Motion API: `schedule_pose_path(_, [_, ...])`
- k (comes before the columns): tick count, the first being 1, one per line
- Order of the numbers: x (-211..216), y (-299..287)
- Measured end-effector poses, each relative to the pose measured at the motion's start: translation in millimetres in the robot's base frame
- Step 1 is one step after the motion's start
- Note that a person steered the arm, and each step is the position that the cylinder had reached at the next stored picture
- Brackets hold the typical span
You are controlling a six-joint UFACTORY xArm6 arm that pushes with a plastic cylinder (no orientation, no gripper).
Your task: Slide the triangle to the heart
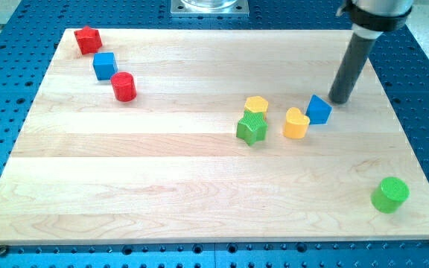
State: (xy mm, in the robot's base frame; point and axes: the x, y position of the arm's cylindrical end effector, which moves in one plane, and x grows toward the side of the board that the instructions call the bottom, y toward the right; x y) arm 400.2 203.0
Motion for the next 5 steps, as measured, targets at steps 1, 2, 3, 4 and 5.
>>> schedule_pose_path(1, [52.3,-1.3])
schedule_pose_path(2, [42.1,4.5])
schedule_pose_path(3, [-1.1,7.8])
schedule_pose_path(4, [-13.5,-28.7])
schedule_pose_path(5, [26.7,-53.6])
